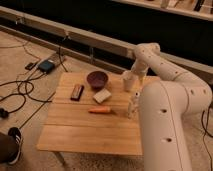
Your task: Pick up the ceramic cup
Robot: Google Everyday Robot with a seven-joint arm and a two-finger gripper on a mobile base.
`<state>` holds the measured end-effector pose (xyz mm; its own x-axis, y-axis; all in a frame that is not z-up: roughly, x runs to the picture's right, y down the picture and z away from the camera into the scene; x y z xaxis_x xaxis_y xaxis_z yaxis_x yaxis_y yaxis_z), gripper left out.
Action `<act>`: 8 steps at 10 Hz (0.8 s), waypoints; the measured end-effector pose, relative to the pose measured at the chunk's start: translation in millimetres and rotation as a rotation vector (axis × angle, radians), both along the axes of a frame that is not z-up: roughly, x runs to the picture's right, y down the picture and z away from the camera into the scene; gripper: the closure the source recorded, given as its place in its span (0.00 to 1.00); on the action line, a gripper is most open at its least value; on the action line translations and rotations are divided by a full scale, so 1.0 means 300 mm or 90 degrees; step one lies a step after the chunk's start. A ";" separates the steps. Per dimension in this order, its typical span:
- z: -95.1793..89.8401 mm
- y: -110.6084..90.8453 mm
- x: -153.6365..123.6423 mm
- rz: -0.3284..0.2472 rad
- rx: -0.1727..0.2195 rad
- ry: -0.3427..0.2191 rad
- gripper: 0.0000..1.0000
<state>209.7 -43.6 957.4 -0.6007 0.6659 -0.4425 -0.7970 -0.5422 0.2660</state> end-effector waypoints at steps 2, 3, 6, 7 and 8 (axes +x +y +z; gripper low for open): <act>0.034 0.015 0.003 0.006 -0.004 0.002 0.45; 0.043 0.015 0.002 0.008 -0.003 0.003 0.55; 0.059 0.026 -0.003 0.010 -0.003 0.002 0.87; 0.058 0.029 -0.014 0.011 -0.002 -0.002 0.96; 0.047 0.029 -0.032 0.008 -0.001 -0.011 1.00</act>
<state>200.2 -34.8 971.4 -0.6016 0.6573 -0.4539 -0.7943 -0.5523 0.2530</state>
